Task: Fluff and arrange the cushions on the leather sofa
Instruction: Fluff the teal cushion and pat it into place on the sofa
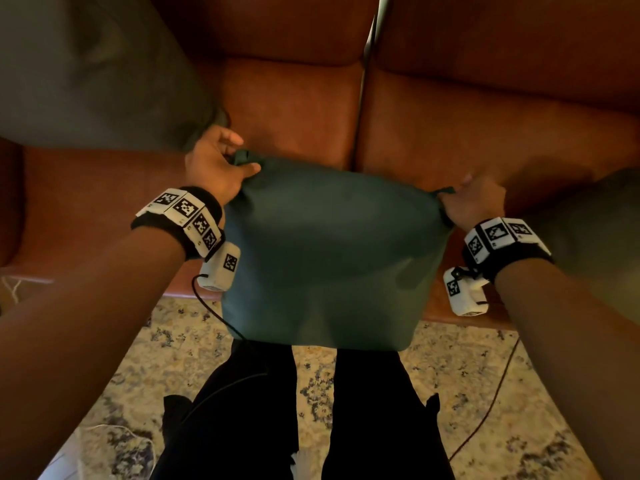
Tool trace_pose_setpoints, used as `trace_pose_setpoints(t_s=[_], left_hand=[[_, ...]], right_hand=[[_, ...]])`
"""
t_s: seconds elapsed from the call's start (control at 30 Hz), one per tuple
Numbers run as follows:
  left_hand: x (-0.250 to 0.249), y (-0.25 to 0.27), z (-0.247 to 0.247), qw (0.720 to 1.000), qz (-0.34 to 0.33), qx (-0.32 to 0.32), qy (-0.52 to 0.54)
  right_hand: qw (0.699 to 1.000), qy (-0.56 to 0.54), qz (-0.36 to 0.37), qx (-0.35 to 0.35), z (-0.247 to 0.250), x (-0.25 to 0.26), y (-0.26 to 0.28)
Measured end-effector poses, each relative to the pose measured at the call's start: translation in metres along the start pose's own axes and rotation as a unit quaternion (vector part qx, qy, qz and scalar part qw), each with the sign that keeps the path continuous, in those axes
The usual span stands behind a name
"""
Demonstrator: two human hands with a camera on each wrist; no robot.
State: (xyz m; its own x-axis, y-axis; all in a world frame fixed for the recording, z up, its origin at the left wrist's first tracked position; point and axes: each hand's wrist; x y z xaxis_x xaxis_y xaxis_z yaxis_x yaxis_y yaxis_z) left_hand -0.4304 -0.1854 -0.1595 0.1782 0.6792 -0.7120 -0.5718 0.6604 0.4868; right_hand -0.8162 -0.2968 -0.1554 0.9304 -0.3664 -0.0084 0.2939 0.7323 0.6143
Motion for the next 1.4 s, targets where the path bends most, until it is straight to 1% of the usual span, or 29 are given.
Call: trace_pose_setpoints(t_s=[0.07, 0.1, 0.13, 0.17, 0.2, 0.23, 0.33, 0.47, 0.5, 0.57, 0.63, 0.7, 0.77, 0.83, 0.97, 1.07, 1.13, 1.2, 1.27, 1.33, 1.4], left_hand=[[-0.001, 0.001, 0.002, 1.000, 0.004, 0.006, -0.001], [-0.002, 0.001, 0.004, 1.000, 0.010, 0.007, 0.000], [-0.002, 0.001, 0.006, 1.000, 0.021, 0.006, -0.005], [-0.005, 0.002, 0.008, 0.999, 0.033, 0.002, -0.018], [-0.006, 0.001, 0.010, 0.998, 0.039, 0.000, -0.039], [-0.008, 0.001, 0.012, 0.997, 0.039, -0.001, -0.060], [-0.006, -0.002, 0.014, 0.997, 0.029, -0.004, -0.070], [-0.008, 0.000, 0.010, 0.995, 0.023, 0.061, -0.073], [-0.010, 0.000, 0.011, 0.994, 0.021, 0.066, -0.079], [-0.012, 0.000, 0.014, 0.996, 0.015, 0.044, -0.078], [-0.011, 0.000, 0.016, 0.997, 0.022, 0.003, -0.072], [-0.010, 0.001, 0.014, 0.995, 0.051, -0.007, -0.083], [-0.010, 0.000, 0.012, 0.991, 0.084, -0.001, -0.100], [-0.012, -0.005, 0.015, 0.990, 0.098, 0.015, -0.105], [-0.015, -0.014, 0.024, 0.990, 0.119, 0.061, -0.053], [-0.017, -0.019, 0.020, 0.992, 0.111, 0.053, -0.021], [-0.019, -0.021, 0.013, 0.992, 0.112, 0.040, -0.037], [-0.020, -0.023, 0.010, 0.987, 0.140, 0.026, -0.074], [-0.018, -0.023, 0.008, 0.978, 0.189, 0.035, -0.083], [-0.017, -0.021, 0.009, 0.977, 0.185, 0.053, -0.086], [-0.017, -0.022, 0.009, 0.979, 0.156, 0.069, -0.107]], right_hand=[[0.999, 0.005, -0.044, 0.014, 0.001, -0.002, 0.002], [0.998, 0.019, -0.058, 0.029, 0.002, -0.005, 0.001], [0.996, 0.046, -0.056, 0.051, 0.004, -0.009, 0.000], [0.994, 0.069, -0.036, 0.077, 0.007, -0.011, 0.000], [0.992, 0.088, 0.001, 0.094, 0.009, -0.013, -0.001], [0.990, 0.097, 0.039, 0.097, 0.011, -0.014, -0.002], [0.991, 0.067, 0.092, 0.066, 0.021, -0.009, -0.004], [0.991, 0.089, 0.100, 0.009, 0.030, 0.005, -0.010], [0.991, 0.092, 0.099, -0.001, 0.029, 0.007, -0.011], [0.990, 0.093, 0.099, -0.021, 0.026, 0.008, -0.010], [0.992, 0.080, 0.092, -0.044, 0.020, 0.008, -0.009], [0.994, 0.058, 0.074, -0.048, 0.013, 0.007, -0.011], [0.998, 0.026, 0.042, -0.029, 0.013, 0.007, -0.011], [1.000, 0.001, 0.020, -0.020, 0.016, 0.007, -0.011], [0.999, -0.035, 0.016, -0.018, 0.023, 0.006, -0.006], [0.999, -0.040, 0.001, -0.031, 0.021, 0.005, -0.007], [0.998, -0.034, -0.016, -0.043, 0.020, 0.003, -0.002], [0.998, -0.040, -0.039, -0.041, 0.017, -0.003, 0.002], [0.996, -0.056, -0.063, -0.010, 0.011, -0.008, 0.004], [0.995, -0.074, -0.069, 0.006, 0.006, -0.013, 0.002], [0.998, -0.053, -0.036, -0.007, 0.006, -0.015, 0.001]])
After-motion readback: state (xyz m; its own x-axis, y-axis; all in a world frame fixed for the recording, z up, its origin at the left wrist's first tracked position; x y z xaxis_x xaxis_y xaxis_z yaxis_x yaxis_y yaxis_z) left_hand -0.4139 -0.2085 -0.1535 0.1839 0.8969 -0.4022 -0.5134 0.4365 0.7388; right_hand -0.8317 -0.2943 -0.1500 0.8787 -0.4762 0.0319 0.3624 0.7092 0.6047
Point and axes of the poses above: each hand's wrist, its own y-axis away from the middle knuckle, its own z-axis out of the back of the hand, x = y × z, and after that the axes turned 14 degrees about y, right-handed
